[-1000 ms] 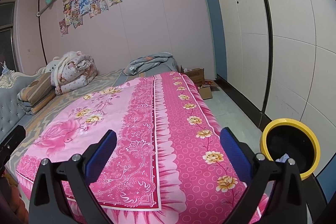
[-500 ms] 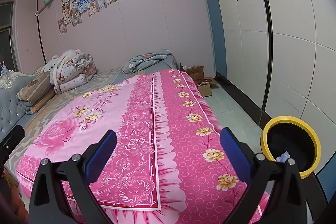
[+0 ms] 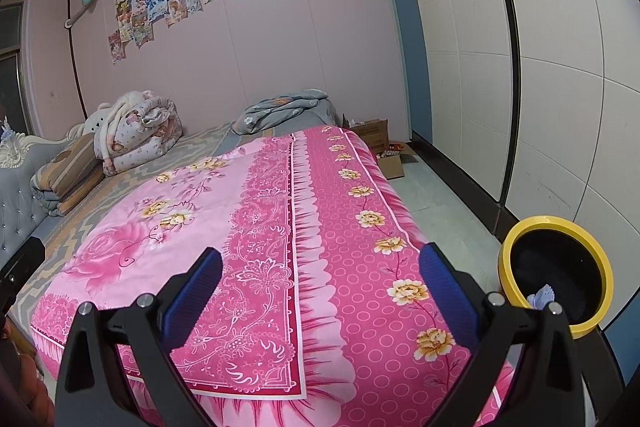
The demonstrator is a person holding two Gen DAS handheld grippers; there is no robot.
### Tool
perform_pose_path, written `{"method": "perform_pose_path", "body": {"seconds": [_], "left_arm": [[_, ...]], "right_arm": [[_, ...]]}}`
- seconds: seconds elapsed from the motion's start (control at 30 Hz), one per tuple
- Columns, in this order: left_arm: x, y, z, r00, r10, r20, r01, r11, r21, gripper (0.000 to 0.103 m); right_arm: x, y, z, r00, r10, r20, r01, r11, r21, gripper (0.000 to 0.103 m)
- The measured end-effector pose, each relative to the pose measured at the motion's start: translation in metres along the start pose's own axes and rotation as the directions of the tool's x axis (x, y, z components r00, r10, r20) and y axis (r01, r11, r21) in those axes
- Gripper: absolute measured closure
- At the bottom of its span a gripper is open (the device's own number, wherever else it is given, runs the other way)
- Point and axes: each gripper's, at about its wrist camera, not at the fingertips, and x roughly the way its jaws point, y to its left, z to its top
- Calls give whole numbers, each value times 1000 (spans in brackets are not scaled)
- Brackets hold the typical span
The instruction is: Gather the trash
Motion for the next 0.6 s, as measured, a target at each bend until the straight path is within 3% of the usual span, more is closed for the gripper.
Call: {"method": "perform_pose_path", "body": {"seconds": [0.6], "left_arm": [[3,0,1,1000,-8,-1,8,1000,-13,8]], "right_arm": [[4,-2,-3,1000,3,-13,-3,1000,0,8]]}}
